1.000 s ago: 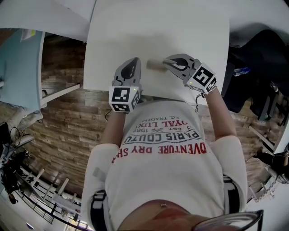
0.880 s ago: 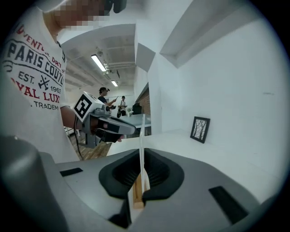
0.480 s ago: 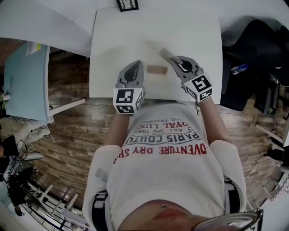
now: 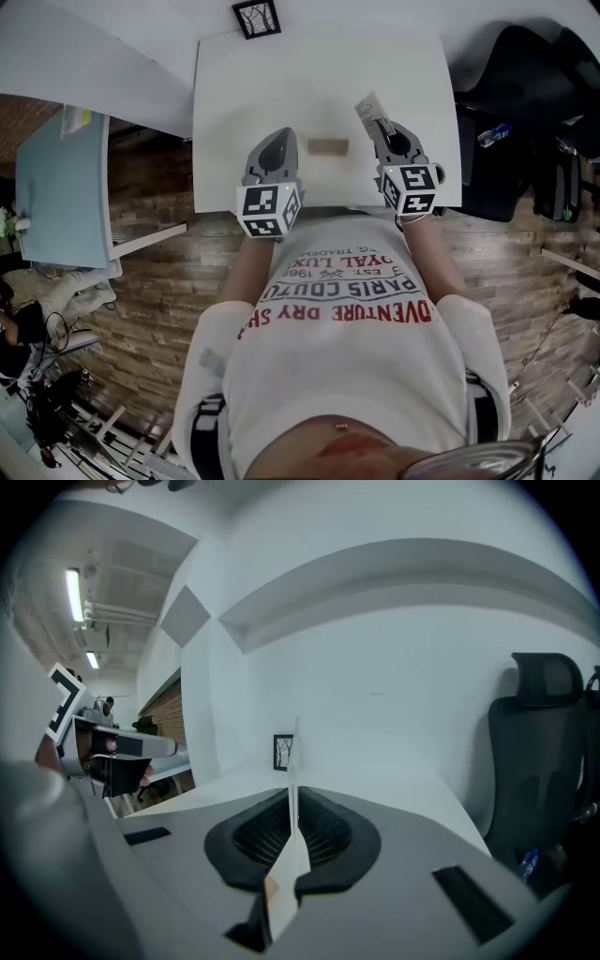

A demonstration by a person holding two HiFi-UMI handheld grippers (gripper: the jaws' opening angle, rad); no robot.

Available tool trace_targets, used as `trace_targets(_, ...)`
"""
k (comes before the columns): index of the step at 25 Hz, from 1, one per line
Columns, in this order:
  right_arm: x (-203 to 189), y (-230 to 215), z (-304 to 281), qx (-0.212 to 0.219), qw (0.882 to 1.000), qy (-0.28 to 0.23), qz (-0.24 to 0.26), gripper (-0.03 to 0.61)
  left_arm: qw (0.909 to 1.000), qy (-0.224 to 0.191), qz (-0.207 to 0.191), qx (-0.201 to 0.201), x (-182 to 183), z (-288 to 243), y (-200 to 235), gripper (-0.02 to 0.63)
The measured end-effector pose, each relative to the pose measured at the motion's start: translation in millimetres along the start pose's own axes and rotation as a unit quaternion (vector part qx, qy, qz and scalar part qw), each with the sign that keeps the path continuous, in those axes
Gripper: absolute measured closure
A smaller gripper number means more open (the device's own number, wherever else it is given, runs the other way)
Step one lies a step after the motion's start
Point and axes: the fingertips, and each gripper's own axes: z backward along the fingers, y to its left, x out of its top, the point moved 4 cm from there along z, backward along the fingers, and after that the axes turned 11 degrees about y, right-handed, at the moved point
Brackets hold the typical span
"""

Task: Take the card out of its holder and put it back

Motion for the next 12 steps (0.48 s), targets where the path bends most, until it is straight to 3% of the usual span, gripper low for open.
trace_targets(4, -4.4, 1.2, 12.6, -0.035, 0.999, -0.012, -0.014, 0.543, 0.9999, -0.006, -0.006, -0.006, 0.9, 5.0, -1.9, 0.589)
trace_targets(12, -6.2, 8.0, 16.5, -0.043, 0.999, -0.015, -0.027, 0.543, 0.9997, -0.002, -0.024, -0.01, -1.7, 10.2, 1.0, 0.589)
